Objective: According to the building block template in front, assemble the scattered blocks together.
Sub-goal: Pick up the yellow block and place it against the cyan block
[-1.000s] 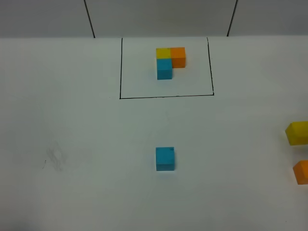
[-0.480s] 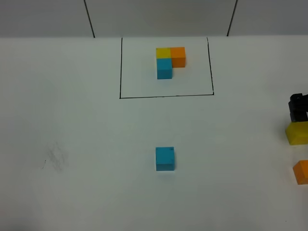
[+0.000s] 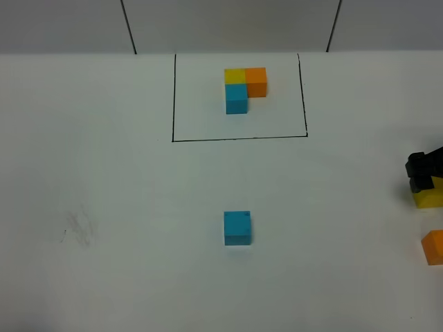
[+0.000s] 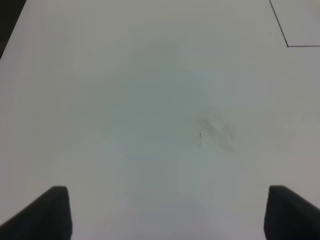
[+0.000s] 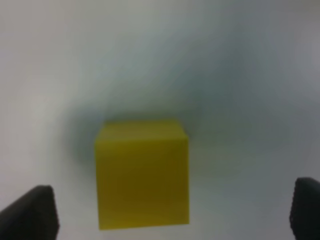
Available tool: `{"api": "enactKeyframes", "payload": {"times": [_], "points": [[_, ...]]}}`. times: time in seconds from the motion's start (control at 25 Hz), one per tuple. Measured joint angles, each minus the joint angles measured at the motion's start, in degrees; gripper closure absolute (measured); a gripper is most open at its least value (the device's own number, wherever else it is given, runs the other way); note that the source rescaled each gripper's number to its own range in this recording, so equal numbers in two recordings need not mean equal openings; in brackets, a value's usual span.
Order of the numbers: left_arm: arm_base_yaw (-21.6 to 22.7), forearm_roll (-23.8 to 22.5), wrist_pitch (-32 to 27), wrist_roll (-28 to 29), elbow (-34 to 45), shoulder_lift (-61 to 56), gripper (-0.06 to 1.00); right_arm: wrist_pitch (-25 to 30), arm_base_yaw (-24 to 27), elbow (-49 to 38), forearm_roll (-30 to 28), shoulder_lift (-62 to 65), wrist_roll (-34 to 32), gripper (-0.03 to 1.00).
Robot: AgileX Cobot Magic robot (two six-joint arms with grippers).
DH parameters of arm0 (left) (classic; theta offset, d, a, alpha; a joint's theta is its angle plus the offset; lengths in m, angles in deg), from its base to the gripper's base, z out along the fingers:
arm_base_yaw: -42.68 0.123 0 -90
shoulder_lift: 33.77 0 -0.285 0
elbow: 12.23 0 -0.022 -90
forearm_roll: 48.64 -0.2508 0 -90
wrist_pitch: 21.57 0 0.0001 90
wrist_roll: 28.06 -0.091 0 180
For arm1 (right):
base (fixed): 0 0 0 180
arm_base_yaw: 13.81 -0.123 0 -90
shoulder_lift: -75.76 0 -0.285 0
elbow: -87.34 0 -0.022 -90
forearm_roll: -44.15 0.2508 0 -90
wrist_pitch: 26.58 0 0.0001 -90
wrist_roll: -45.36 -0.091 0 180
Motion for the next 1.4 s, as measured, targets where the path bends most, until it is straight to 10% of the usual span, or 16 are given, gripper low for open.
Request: {"api": "enactKeyframes", "payload": {"times": [0.44, 0.64, 1.08, 1.4], "points": [[0.0, 0.0, 0.0, 0.0, 0.0, 0.0, 0.29, -4.13, 0.0, 0.0, 1.29, -5.75, 0.0, 0.17], [0.0, 0.0, 0.0, 0.0, 0.0, 0.0, 0.29, -4.94, 0.0, 0.0, 1.22, -5.93, 0.36, 0.7], [0.0, 0.0, 0.0, 0.0, 0.0, 0.0, 0.29, -0.53, -3.05, 1.87, 6.75, 1.95, -6.21, 0.71], [0.0, 0.0, 0.0, 0.0, 0.0, 0.0, 0.29, 8.03, -18.97, 10.56, 4.91, 4.05, -22.66, 0.71]]}}
